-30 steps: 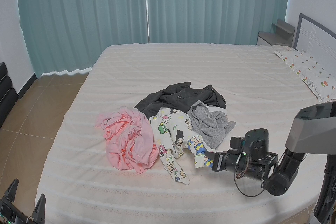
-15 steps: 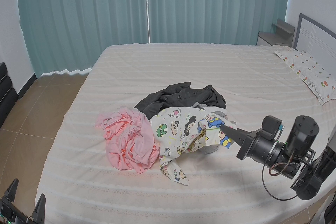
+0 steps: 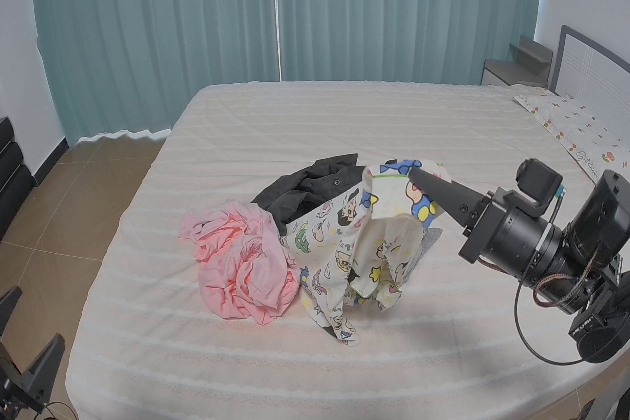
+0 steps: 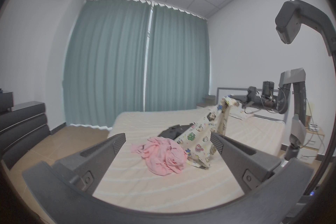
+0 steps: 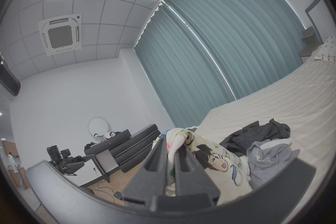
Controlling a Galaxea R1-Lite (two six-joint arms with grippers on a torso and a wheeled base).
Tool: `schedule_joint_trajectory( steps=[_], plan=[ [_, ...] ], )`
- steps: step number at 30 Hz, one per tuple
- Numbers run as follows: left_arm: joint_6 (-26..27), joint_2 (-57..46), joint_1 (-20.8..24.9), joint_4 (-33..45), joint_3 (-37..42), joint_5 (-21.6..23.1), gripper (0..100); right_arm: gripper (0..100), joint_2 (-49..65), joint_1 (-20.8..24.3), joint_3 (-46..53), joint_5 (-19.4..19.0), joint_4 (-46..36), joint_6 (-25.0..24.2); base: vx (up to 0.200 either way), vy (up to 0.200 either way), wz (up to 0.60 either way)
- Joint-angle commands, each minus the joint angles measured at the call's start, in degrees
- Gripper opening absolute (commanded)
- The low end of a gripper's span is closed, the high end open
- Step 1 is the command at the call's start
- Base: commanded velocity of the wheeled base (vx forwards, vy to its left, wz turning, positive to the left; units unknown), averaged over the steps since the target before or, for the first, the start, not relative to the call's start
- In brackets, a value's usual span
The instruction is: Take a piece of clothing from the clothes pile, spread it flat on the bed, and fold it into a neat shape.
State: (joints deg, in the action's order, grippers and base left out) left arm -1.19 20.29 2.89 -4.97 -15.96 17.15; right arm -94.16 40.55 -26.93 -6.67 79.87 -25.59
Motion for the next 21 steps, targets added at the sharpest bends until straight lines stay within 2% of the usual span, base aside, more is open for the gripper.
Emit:
schedule_joint_trajectory(
  steps=[1, 4, 7, 12, 13, 16, 21],
  plan=[
    [3.2, 39.8, 12.6, -11.6, -3.9, 9.0, 100, 0, -3.0, 5.3, -20.4, 0.3, -13.5, -0.2, 0.000, 0.000, 0.00],
    [3.2, 49.6, 17.6, -19.5, -3.2, 7.6, 100, 0, -6.4, 5.6, -24.9, 1.5, -14.3, -0.3, 0.000, 0.000, 0.00],
    [2.2, 58.8, 22.4, -28.4, -3.0, 2.2, 100, 0, -8.2, 5.9, -27.5, 4.2, -14.2, -0.3, 0.000, 0.000, 0.00],
    [-5.7, 69.4, 31.0, -41.8, -3.1, -6.8, 100, 0, -8.1, 5.4, -28.4, 5.1, -14.2, -0.2, 0.000, 0.000, 0.00],
    [-7.9, 72.7, 33.2, -44.6, -3.1, -10.0, 100, 0, -7.8, 4.8, -28.4, 5.1, -14.3, -0.3, 0.000, 0.000, 0.00],
    [-9.0, 79.1, 36.0, -48.4, -2.6, -15.6, 100, 0, -7.0, 3.5, -28.4, 4.9, -14.5, -0.3, 0.000, 0.000, 0.00],
    [-9.2, 86.6, 38.5, -56.3, 0.3, -17.2, 100, 0, -5.9, 2.1, -27.7, 4.8, -14.7, -1.0, 0.000, 0.000, 0.00]
  ],
)
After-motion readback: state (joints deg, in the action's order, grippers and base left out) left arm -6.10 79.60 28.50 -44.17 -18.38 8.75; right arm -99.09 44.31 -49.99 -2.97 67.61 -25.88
